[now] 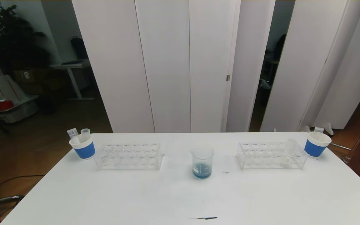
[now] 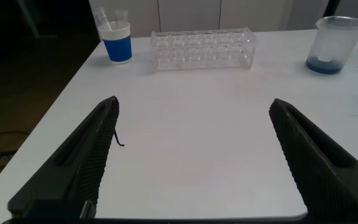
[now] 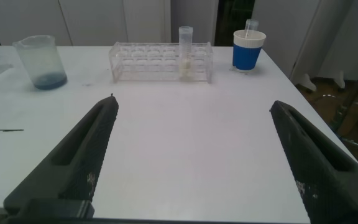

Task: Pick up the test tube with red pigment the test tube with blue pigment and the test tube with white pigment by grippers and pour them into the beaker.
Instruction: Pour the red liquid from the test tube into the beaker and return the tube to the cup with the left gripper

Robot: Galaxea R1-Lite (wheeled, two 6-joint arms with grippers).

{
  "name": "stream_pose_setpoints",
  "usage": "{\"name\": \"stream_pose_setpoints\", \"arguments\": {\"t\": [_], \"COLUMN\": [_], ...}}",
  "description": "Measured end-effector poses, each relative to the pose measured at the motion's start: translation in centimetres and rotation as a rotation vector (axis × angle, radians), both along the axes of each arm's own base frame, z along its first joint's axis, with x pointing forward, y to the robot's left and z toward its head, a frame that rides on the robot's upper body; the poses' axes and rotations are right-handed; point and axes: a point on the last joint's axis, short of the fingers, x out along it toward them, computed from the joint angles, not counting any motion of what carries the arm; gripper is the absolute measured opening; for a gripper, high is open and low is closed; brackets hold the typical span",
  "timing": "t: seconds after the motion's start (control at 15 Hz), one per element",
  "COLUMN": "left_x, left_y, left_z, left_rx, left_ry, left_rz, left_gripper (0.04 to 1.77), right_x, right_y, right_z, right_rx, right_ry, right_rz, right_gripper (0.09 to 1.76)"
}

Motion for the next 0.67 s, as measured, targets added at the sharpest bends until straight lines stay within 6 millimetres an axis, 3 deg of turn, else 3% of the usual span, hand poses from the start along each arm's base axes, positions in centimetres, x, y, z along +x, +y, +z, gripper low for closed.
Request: {"name": "stream_pose_setpoints", "arguments": {"t": [0.4,0.67], "left_x": [0.0,0.0], "left_y": [0.0,0.0], "left_z": [0.0,0.0], "left_rx": [0.000,0.000], "left_ry": [0.000,0.000], "left_rz": [0.000,0.000], "left_gripper": [1.73,1.73], "right_x": [-0.1,-1.1], "right_y": [0.0,0.0], "right_z": [0.2,3.6], "right_rx": [0.000,0.001], "right_ry": [-0.007,-0.071], "right_rz": [-0.009,-0.005], "right_gripper": [1.75,1.75]}}
